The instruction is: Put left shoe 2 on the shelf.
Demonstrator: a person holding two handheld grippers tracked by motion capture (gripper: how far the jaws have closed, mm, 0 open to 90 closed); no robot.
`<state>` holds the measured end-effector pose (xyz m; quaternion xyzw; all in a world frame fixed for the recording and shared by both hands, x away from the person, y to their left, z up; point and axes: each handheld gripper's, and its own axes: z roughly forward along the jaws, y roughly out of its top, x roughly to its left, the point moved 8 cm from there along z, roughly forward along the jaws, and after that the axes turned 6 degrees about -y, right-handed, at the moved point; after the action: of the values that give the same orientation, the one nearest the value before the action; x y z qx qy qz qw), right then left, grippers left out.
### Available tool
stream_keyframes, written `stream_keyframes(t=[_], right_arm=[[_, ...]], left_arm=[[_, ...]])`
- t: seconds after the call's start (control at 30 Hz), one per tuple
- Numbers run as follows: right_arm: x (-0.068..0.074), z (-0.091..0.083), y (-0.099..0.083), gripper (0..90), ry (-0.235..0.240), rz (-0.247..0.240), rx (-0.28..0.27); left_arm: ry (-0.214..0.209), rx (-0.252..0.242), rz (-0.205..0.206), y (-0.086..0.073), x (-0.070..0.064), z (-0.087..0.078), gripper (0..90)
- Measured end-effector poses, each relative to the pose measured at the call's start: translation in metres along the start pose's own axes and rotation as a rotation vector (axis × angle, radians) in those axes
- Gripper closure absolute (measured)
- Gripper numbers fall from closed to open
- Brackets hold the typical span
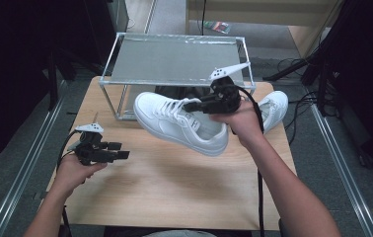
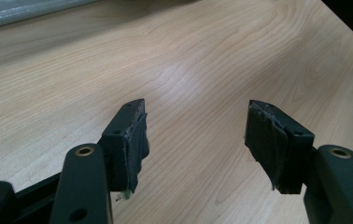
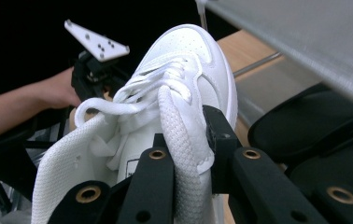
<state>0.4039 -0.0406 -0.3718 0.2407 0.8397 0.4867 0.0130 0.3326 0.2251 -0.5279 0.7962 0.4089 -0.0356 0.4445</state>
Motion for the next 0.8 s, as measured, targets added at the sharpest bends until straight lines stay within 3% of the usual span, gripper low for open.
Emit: stream_keyframes(t=[0.1, 0.33, 0.43, 0.57, 0.63, 0.8], right_arm=[[0.000, -0.004, 0.023, 83.9, -0.034, 0.012, -0.019], [-0.010, -0.007, 0.054, 83.8, -0.110, 0.046, -0.058], [-0.023, -0.005, 0.071, 83.8, -0.172, 0.092, -0.077], [-0.036, -0.001, 0.081, 83.8, -0.196, 0.111, -0.077], [-0.051, 0.004, 0.089, 83.7, -0.241, 0.143, -0.081], [-0.071, 0.011, 0.099, 83.7, -0.333, 0.199, -0.116]], left_arm=[[-0.005, 0.001, 0.004, 0.000, -0.001, 0.001, 39.0], [-0.016, 0.010, 0.018, 0.001, -0.004, 0.005, 39.0], [-0.026, 0.001, 0.039, 0.003, -0.007, 0.004, 39.0], [-0.028, 0.003, 0.046, 0.005, -0.009, 0.005, 39.1], [-0.030, 0.010, 0.050, 0.005, -0.009, 0.008, 39.2], [-0.037, 0.019, 0.057, 0.006, -0.011, 0.011, 39.2]])
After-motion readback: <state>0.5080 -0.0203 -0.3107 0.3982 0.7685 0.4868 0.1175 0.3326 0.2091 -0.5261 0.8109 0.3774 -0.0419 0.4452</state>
